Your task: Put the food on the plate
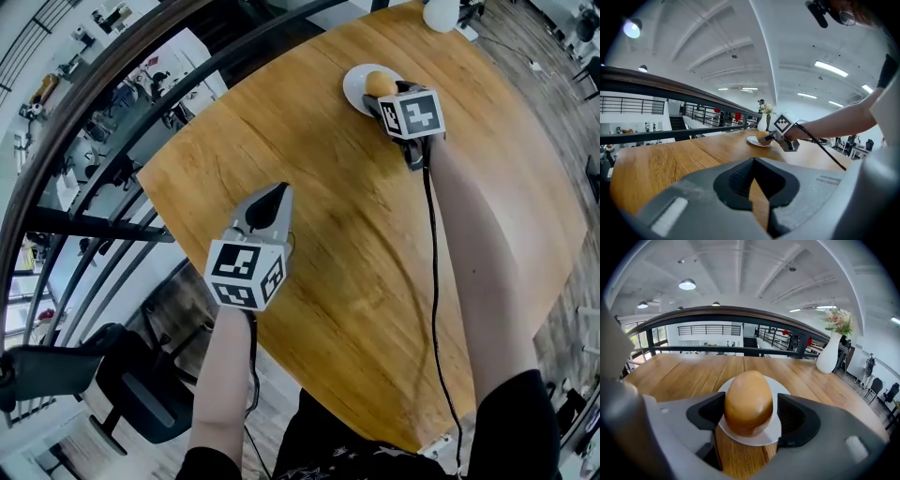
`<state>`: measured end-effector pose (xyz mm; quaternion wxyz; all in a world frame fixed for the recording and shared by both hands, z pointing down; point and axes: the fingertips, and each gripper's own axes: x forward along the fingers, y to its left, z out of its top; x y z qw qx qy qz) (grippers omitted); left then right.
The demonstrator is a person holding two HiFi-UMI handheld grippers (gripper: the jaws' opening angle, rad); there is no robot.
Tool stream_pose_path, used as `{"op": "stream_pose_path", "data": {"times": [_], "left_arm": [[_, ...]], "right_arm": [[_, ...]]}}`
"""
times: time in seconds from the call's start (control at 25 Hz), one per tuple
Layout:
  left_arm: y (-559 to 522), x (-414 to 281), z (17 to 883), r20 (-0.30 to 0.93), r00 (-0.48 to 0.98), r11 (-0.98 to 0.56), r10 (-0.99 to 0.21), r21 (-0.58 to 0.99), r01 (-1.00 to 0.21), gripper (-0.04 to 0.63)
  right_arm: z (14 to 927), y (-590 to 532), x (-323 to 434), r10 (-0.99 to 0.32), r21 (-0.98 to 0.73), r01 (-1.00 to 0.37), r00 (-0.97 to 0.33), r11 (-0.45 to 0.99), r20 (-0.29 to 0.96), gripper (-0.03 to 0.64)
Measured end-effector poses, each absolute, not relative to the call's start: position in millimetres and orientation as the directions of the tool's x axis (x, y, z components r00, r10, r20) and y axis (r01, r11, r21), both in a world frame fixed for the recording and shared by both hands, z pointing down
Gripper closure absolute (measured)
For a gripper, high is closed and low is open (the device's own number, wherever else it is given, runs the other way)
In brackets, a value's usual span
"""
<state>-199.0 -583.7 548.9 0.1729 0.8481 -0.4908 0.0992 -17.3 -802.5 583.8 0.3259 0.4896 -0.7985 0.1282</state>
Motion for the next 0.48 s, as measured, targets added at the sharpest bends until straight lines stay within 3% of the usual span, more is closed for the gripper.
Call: {"op": "stream_pose_path", "data": {"times": [0.48], "left_arm": [[-576,-205,539,0.334,0.491,-0.448,-0.805,0.202,-0.871,0.593]], "right_arm": [[579,-782,-17,-0.689,0.124,-0.856,-0.309,0.503,0.656,0.239]]}}
